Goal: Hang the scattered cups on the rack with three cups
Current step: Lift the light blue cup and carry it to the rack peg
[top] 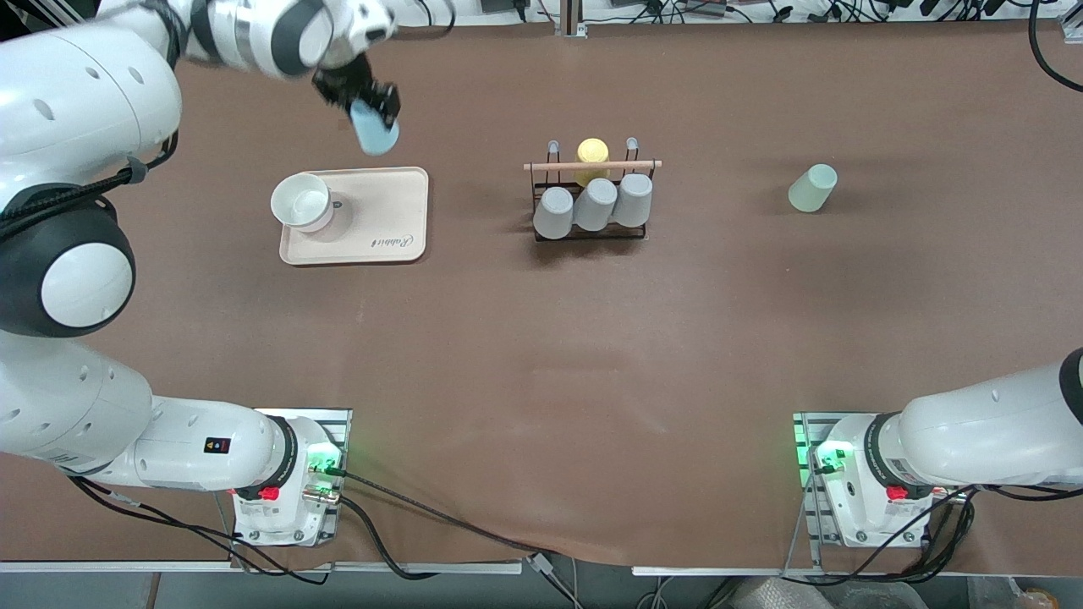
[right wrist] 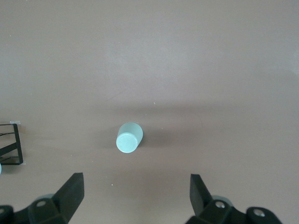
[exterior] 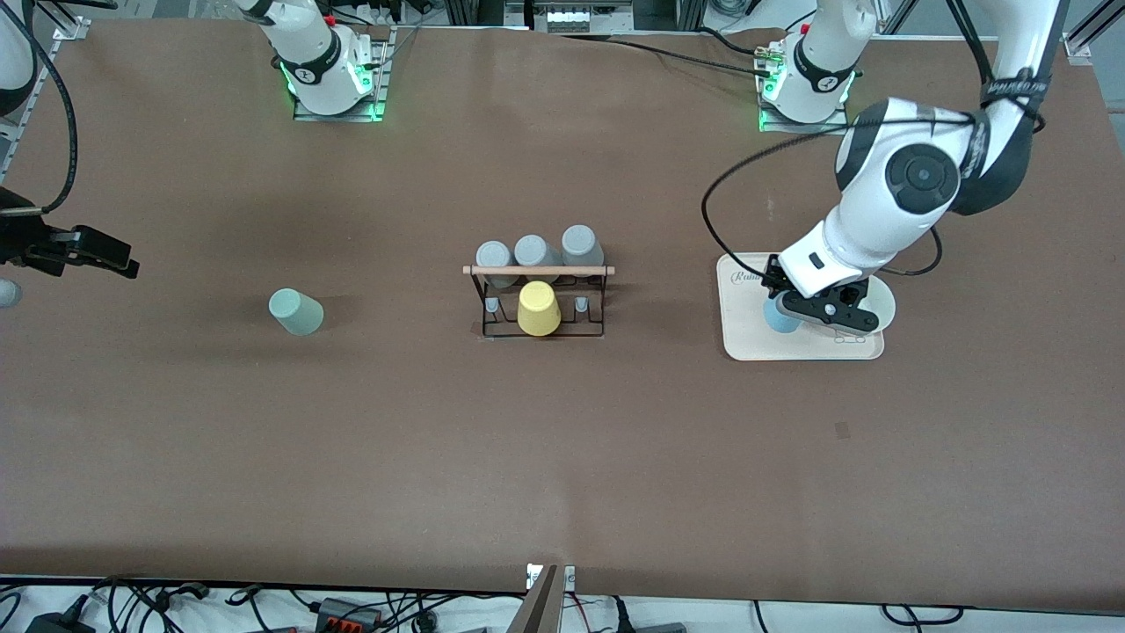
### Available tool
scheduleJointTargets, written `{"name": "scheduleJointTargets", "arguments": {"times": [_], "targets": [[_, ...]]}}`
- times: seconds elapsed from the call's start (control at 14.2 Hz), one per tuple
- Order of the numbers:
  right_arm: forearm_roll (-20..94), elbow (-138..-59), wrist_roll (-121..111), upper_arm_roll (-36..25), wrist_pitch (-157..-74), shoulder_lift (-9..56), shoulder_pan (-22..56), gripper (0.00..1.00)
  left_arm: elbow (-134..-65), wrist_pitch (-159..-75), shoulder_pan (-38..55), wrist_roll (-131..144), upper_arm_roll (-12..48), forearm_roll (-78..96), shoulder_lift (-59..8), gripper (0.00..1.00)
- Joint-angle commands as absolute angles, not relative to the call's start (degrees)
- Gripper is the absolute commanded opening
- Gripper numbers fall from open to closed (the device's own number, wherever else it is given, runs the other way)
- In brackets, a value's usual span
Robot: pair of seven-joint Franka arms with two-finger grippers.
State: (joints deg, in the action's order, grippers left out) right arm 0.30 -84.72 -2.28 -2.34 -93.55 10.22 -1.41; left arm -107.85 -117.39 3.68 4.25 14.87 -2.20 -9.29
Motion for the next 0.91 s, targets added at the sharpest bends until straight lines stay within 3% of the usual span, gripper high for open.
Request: {"name": "scheduleJointTargets", "arguments": {"times": [0.0,0.14,0.49,0.84], "targets": [[0.18,-85.25,-2.02,-2.02,-93.96,9.67,-1.49,1.0,-96.1,-109.36,3.87,14.8,18.45,-2.9,-11.24,0.29],[0.18,-85.25,-2.02,-2.02,-93.87,9.67,-1.41,1.0,-89.85,-106.45,4.65,24.38,21.78,-2.73,-13.61,0.29],[0.18,-85.25,-2.02,-2.02,-93.87,9.67,-1.41,1.0,-79.21,-106.26,13.78,42.17,21.89,-3.16,-23.8,0.29],[0.18,-85.25,-2.02,-2.02,-93.96,9.67,-1.49,1.0,-77.34,-110.2,19.59,46.66,21.53,-3.16,-29.52,0.29]]}}
